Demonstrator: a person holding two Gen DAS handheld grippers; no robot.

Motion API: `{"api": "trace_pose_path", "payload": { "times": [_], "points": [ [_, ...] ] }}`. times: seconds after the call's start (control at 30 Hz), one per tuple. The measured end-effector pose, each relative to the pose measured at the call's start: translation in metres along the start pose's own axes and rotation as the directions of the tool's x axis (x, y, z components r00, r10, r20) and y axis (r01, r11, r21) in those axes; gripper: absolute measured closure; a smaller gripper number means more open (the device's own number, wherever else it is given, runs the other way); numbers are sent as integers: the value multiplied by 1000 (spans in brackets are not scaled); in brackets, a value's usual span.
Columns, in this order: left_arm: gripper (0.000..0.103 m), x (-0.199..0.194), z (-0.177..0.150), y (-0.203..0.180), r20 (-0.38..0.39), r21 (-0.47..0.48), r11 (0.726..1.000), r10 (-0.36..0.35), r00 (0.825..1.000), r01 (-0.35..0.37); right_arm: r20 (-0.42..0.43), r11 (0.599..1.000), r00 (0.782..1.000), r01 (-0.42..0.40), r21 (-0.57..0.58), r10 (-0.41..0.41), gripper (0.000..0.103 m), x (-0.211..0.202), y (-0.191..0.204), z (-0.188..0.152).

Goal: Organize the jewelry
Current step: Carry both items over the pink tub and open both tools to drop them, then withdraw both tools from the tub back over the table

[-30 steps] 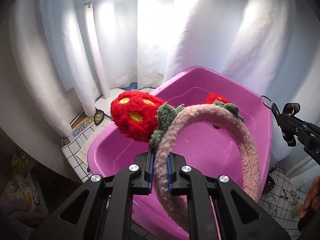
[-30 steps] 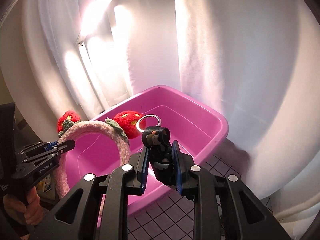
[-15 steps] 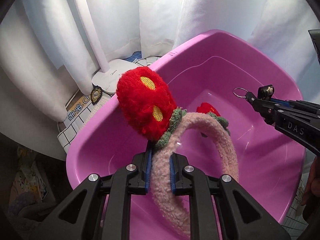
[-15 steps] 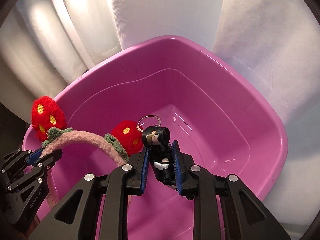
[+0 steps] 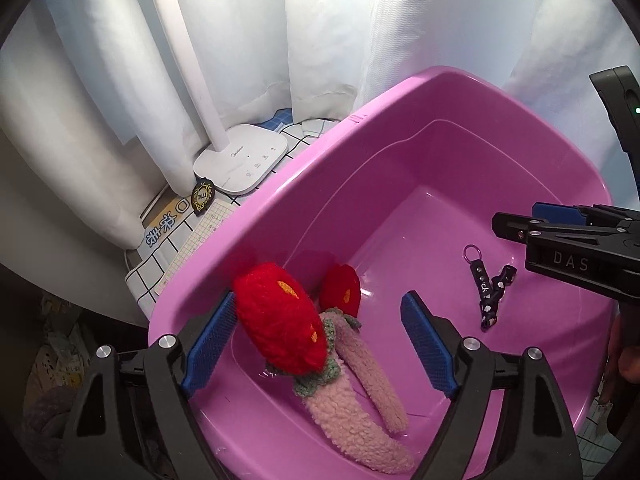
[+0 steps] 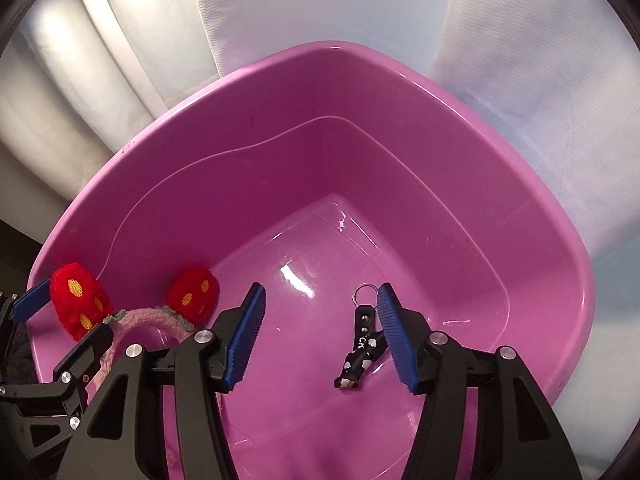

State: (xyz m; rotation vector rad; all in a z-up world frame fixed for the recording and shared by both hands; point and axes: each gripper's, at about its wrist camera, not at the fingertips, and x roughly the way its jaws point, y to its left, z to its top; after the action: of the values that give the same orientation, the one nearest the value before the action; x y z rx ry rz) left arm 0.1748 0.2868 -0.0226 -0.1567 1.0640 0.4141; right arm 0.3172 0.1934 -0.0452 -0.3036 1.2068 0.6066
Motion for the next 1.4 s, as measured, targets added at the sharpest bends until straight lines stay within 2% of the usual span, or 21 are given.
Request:
{"api": "trace_pose_path", "payload": {
  "times": [0.23,0.83,1.17,1.33,1.4],
  "points": [
    [16,-6,0,3,4,-21,1000,2,1000,-2,12,1000,1000,-8,13,8,47,-4,-6,-2],
    [15,-44,-16,10,54,-74,997,-5,999,9,95,1000,995,-26,12,25,46,-60,0,-32],
    [15,-80,-39,5,95,-82,997,-10,995,18,174,999,984,-42,9,40,42,-107,2,-72],
    [14,-103,-58,-4,118,-71,997,-18,993,27,219,998,974,-59,24,53,42,-138,-8,-105],
    [14,-114,-66,-9,129,-61,998,-22,991,30,236,997,970,-66,38,56,38,-151,-14,-121]
  ]
}}
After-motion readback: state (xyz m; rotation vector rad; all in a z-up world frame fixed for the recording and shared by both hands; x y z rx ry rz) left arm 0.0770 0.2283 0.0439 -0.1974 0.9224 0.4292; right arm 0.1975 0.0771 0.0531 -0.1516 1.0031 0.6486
